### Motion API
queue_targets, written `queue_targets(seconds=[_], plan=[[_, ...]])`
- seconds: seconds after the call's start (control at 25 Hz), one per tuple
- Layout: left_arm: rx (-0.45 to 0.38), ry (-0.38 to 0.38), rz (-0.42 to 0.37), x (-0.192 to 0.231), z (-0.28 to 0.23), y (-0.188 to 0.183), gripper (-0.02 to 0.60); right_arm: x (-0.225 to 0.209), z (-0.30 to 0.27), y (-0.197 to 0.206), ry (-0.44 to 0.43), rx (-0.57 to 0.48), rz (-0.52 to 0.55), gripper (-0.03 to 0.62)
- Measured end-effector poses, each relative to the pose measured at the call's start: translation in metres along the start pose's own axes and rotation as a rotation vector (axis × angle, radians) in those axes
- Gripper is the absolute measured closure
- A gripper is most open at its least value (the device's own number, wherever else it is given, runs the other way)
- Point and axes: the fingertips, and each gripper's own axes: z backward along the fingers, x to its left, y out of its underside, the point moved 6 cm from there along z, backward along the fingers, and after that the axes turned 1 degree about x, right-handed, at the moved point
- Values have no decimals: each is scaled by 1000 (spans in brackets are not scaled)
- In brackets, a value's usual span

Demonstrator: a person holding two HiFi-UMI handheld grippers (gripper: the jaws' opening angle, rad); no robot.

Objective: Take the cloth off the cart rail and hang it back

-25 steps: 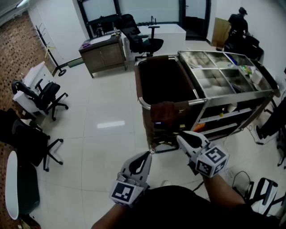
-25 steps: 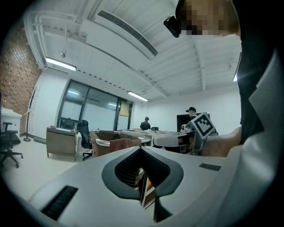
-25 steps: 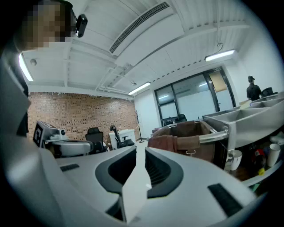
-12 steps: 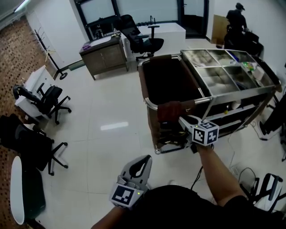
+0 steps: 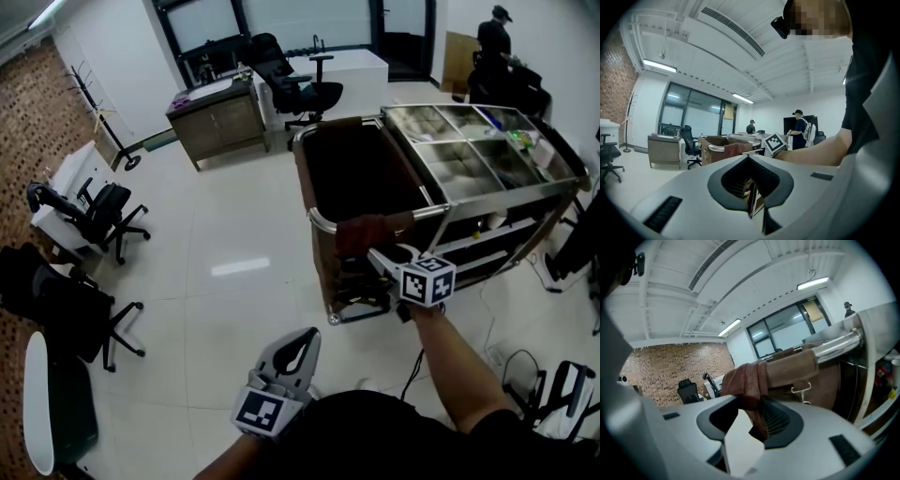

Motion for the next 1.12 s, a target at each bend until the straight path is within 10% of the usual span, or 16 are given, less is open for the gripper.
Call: queue_targets(seconds=[0.24, 1.12], plan=[[7, 17, 8, 4, -6, 3, 583, 9, 13, -4, 29, -30, 43, 557], [-67, 72, 1, 15, -33, -20, 583, 110, 148, -30, -105, -164, 73, 565]])
